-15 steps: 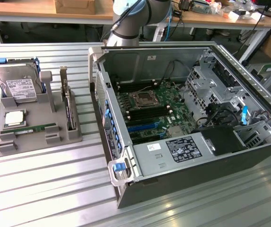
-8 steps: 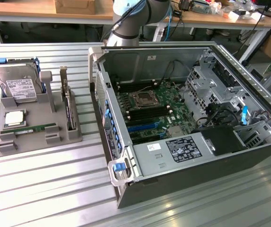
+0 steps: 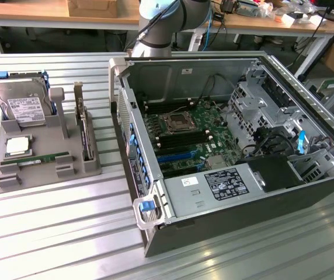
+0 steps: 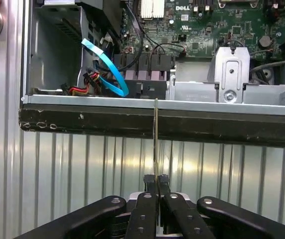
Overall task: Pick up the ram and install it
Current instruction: 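Pick up the ram and move it above insertion slot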
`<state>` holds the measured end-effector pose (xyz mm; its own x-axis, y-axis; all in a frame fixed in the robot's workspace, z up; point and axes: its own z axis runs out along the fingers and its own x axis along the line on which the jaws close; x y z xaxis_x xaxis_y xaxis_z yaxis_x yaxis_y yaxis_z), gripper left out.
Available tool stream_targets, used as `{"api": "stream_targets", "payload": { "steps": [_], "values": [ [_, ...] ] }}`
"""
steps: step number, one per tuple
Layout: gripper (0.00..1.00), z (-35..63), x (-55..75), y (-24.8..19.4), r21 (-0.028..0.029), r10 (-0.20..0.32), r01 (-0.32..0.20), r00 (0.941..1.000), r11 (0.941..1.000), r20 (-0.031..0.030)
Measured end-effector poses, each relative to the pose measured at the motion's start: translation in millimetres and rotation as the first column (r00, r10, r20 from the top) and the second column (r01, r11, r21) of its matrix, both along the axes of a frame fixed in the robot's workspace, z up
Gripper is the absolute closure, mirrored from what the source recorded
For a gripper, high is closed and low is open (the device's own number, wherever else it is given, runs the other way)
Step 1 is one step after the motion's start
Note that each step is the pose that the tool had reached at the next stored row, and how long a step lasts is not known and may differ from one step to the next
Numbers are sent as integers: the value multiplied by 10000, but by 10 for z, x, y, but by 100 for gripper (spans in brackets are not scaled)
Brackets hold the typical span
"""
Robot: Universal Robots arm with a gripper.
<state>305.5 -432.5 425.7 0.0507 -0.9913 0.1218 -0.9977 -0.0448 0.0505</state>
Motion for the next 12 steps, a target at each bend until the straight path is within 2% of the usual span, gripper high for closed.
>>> {"api": "stream_targets", "payload": {
  "steps": [5, 7, 8, 9, 10, 11, 12],
  "values": [
    [88, -2, -377, 0, 8, 1, -1, 10000, 10000, -1],
    [88, -5, -608, 0, 40, -2, 2, 10000, 10000, 0],
    [88, -6, -684, 0, 77, 1, -1, 10000, 10000, 0],
    [88, -6, -779, 0, 448, 0, 0, 10000, 9990, 0],
    [88, -6, -809, 0, 693, 0, 0, 10000, 9976, 0],
    [88, -6, -830, 0, 900, 0, 0, 10000, 9959, 0],
    [88, -6, -864, 0, 1219, -1, 1, 10000, 9925, -1]
  ]
}}
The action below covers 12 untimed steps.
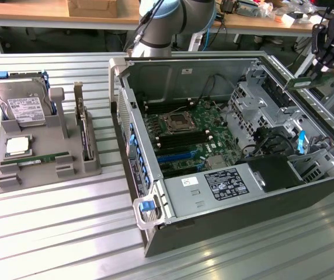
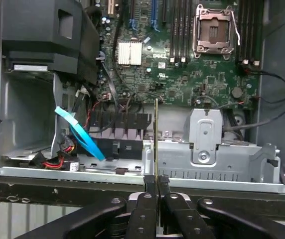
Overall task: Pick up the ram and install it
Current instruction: 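Pick up the ram and move it above insertion slot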
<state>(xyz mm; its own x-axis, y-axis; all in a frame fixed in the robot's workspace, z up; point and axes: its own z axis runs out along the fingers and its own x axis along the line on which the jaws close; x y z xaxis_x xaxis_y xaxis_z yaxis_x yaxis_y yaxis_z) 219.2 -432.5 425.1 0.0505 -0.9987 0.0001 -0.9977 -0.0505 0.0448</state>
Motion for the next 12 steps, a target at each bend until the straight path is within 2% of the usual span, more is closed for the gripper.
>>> {"api": "stream_targets", "payload": {
  "steps": [1, 2, 3, 8, 11, 12],
  "values": [
    [88, 0, -44, 0, 399, 1, -1, 10000, 9992, 0],
    [88, 1, -101, 1, 747, 2, -2, 10000, 9972, 2],
    [88, -4, -178, 1, 921, -7, 7, 10000, 9958, 1],
    [88, -88, -267, 4, 920, -724, 721, 9974, 9932, 1],
    [88, -88, -286, 5, 920, -731, 728, 9973, 9931, 1],
    [88, -88, -363, 4, 920, -729, 725, 9973, 9931, 2]
  ]
}}
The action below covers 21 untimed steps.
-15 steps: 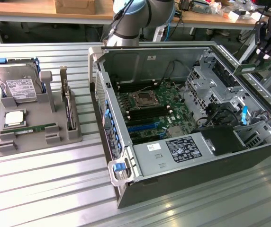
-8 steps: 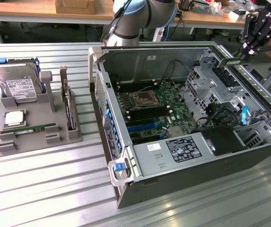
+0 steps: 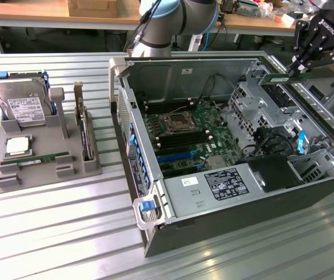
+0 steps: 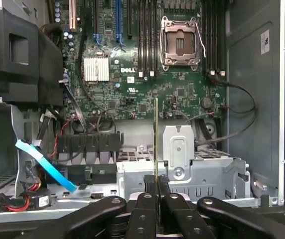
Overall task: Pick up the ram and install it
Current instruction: 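Pick up the ram and move it above insertion slot, then insert the ram into the slot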
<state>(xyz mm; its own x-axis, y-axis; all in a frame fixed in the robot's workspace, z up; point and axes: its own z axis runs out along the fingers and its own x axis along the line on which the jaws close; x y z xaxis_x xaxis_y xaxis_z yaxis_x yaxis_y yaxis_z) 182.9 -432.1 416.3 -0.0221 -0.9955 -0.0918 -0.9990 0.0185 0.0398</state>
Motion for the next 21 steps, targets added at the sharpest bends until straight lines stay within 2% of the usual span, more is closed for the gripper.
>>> {"api": "stream_targets", "payload": {
  "steps": [6, 9, 11, 21],
  "values": [
    [88, -2, -533, 0, -1, -1, 1, 10000, 10000, -1],
    [88, -6, -973, 0, -1, -1, 1, 10000, 10000, 0],
    [88, -7, -1142, 0, 0, -1, 1, 10000, 10000, 0],
    [88, -7, -1147, 0, -1, -1, 1, 10000, 10000, 0]
  ]
}}
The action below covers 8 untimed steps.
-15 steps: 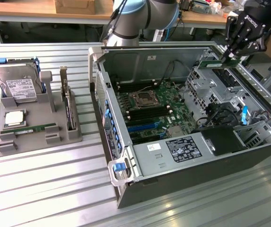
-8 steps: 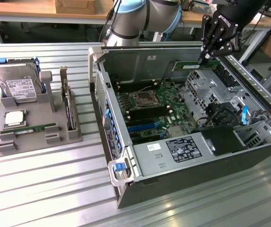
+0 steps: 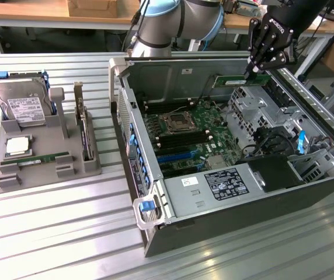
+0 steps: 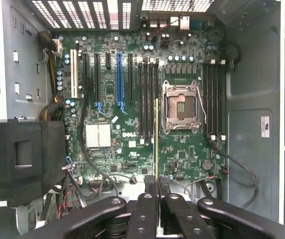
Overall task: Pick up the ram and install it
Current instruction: 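Insert the ram into the slot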
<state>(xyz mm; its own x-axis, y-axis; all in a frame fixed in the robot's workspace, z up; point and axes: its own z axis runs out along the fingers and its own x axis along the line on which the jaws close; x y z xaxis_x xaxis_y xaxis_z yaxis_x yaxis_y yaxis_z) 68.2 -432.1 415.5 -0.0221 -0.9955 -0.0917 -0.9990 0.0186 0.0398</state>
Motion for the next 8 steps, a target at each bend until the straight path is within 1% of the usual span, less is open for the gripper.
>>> {"api": "stream_targets", "payload": {
  "steps": [8],
  "values": [
    [88, -37, -11, 0, 0, 1, -1, 10000, 10000, 0]
  ]
}}
